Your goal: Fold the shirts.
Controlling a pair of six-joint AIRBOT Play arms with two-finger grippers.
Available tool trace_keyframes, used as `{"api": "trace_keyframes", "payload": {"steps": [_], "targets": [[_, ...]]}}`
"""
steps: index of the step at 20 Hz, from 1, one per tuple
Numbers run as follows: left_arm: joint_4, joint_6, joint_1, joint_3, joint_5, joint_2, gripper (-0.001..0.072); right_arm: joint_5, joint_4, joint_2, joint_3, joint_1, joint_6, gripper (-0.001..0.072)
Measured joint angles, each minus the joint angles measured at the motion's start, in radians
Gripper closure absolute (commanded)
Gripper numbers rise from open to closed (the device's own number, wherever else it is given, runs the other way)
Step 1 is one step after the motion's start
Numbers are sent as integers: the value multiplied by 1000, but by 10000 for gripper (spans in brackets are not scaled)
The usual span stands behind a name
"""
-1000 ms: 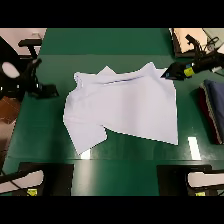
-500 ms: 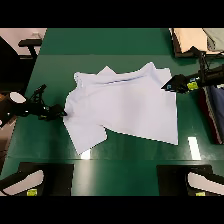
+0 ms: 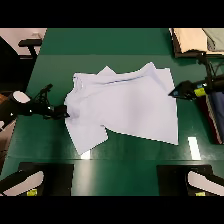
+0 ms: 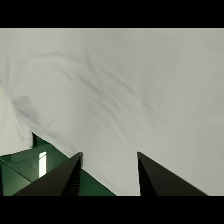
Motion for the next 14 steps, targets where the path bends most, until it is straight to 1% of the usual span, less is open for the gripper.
{"api": "trace_keyframes", "payload": {"steps": [3, 4, 6, 9, 10, 11, 13, 14], "targets": [[5, -3, -2, 36, -31, 49, 674, 1, -99, 74, -152, -110, 31, 292], [6, -3, -2, 42, -39, 61, 674, -1, -136, 97, -212, -153, 42, 233], [7, -3, -2, 50, -53, 77, 674, -6, -189, 130, -325, -240, 52, 231], [6, -3, -2, 56, -60, 89, 674, -14, -225, 146, -468, -328, 61, 235], [6, -3, -2, 57, -61, 91, 673, -20, -232, 142, -504, -338, 63, 245], [6, -3, -2, 58, -61, 92, 674, -29, -235, 133, -537, -340, 66, 287], [6, -4, -2, 58, -64, 94, 674, -45, -233, 111, -581, -322, 69, 293], [6, -4, -2, 59, -66, 94, 674, -47, -217, 101, -596, -305, 69, 396]]}}
